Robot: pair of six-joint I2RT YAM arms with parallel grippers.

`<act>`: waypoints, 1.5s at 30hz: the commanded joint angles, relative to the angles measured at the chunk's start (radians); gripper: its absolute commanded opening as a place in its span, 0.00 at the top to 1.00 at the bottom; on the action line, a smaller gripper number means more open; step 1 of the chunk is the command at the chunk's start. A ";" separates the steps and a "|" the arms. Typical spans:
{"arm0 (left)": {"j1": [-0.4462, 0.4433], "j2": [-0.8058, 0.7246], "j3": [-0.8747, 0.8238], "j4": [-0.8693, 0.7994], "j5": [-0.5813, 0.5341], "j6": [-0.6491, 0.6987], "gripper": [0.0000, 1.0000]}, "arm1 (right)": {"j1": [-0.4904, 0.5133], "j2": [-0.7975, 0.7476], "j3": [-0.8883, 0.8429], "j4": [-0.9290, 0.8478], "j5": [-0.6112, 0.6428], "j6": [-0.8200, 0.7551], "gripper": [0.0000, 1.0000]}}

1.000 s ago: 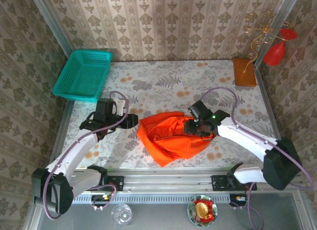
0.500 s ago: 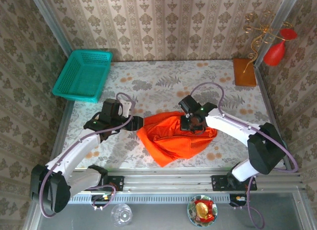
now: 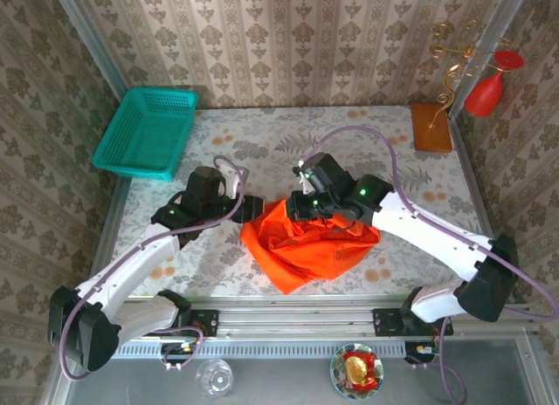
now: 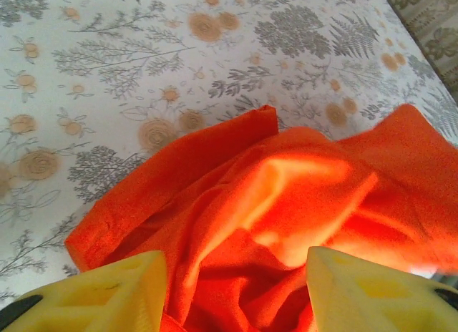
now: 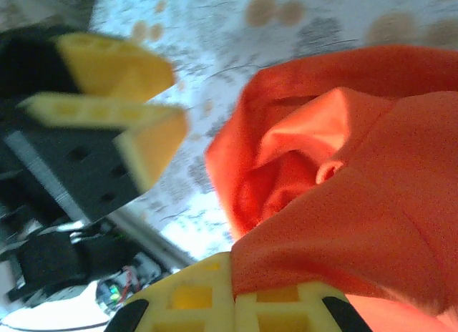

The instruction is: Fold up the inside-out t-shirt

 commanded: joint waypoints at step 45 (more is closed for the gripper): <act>-0.378 0.213 0.114 -0.074 -0.030 0.621 0.52 | -0.114 -0.399 -0.414 -0.291 0.343 0.197 0.55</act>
